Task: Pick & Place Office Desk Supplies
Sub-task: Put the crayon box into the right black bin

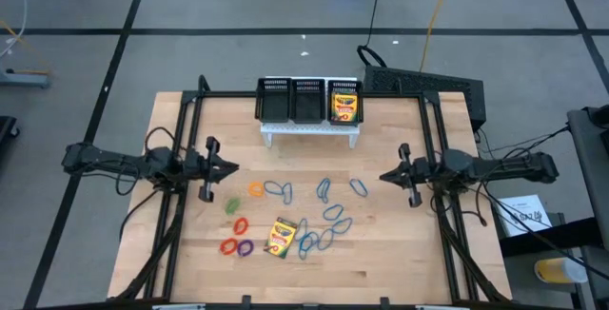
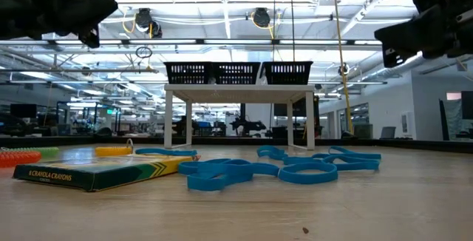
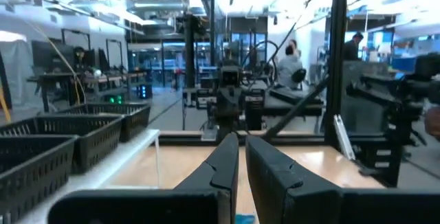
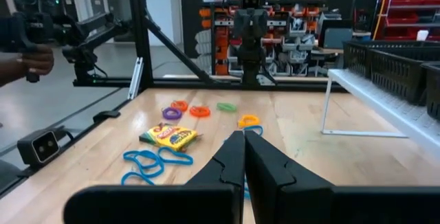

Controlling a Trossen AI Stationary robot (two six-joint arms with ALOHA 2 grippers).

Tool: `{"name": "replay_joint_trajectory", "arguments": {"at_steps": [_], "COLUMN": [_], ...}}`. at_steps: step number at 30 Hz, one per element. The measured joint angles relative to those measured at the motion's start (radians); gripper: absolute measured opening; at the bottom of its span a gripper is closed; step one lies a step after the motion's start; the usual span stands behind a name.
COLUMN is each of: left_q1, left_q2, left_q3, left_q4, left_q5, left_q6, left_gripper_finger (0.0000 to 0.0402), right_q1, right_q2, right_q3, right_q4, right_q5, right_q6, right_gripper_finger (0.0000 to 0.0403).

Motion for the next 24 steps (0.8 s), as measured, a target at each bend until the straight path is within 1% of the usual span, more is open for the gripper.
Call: {"name": "replay_joint_trajectory", "arguments": {"at_steps": [3, 5, 9, 12, 14, 16, 19, 22, 24], "left_q1": [-0.001, -0.001, -0.001, -0.001, -0.001, -0.001, -0.002, -0.002, -0.003], "left_q2": [0.008, 0.028, 0.070, 0.097, 0.112, 0.135, 0.181, 0.229, 0.263], "left_q3": [0.000, 0.000, 0.000, 0.000, 0.000, 0.000, 0.000, 0.000, 0.000], "left_q4": [-0.008, -0.012, -0.010, -0.001, 0.001, 0.012, 0.039, 0.082, 0.089], "left_q5": [-0.004, -0.025, -0.104, -0.168, -0.185, -0.173, -0.165, -0.166, -0.166], "left_q6": [-0.159, -0.245, -0.339, -0.445, -0.497, -0.557, -0.674, -0.770, -0.800], "left_gripper_finger": [0.0037, 0.0037, 0.0037, 0.0037, 0.0038, 0.0042, 0.0067, 0.0106, 0.0136], "right_q1": [0.000, 0.000, 0.000, 0.000, 0.000, 0.000, 0.000, 0.000, 0.000], "right_q2": [-0.017, -0.019, -0.019, -0.019, -0.019, -0.019, -0.019, -0.019, -0.019], "right_q3": [0.000, 0.000, 0.000, 0.000, 0.000, 0.000, 0.000, 0.000, 0.000], "right_q4": [0.000, -0.001, -0.001, -0.002, -0.005, -0.007, -0.006, -0.006, -0.006], "right_q5": [0.002, 0.003, 0.004, 0.004, 0.004, 0.004, 0.005, 0.005, 0.007], "right_q6": [0.003, 0.010, 0.011, 0.016, 0.024, 0.026, 0.026, 0.026, 0.026], "right_gripper_finger": [0.0000, 0.0000, 0.0000, 0.0000, 0.0000, 0.0000, 0.0000, 0.0000, 0.0000]}}
